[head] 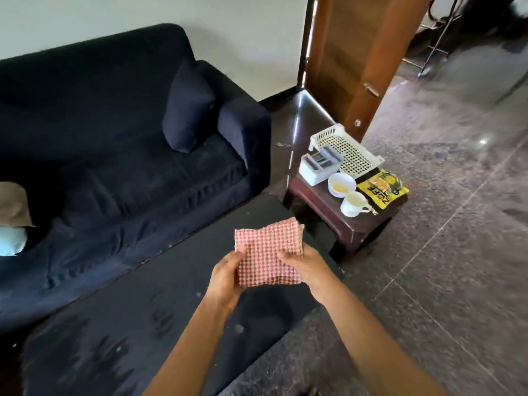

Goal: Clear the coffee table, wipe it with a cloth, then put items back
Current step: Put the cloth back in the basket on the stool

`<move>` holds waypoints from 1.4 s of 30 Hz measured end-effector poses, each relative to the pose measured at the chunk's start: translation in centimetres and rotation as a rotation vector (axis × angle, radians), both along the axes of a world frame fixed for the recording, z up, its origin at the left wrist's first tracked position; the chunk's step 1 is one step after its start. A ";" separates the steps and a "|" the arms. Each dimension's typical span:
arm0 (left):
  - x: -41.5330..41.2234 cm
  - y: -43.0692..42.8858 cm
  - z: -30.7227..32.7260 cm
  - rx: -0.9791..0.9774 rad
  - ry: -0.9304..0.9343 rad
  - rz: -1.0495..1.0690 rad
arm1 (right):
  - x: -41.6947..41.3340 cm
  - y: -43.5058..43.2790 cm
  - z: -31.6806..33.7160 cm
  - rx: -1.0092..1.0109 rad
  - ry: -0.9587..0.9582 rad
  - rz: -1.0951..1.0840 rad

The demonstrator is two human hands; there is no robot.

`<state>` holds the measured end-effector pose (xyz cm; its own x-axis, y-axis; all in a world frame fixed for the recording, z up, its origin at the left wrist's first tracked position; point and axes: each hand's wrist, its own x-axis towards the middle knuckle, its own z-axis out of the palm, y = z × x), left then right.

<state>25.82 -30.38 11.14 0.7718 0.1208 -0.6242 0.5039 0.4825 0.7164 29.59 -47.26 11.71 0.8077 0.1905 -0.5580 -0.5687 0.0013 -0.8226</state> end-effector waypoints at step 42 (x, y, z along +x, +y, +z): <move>48.3 -36.8 -14.0 0.746 0.205 -0.337 | 53.3 -31.6 -14.7 -1.089 -0.469 0.652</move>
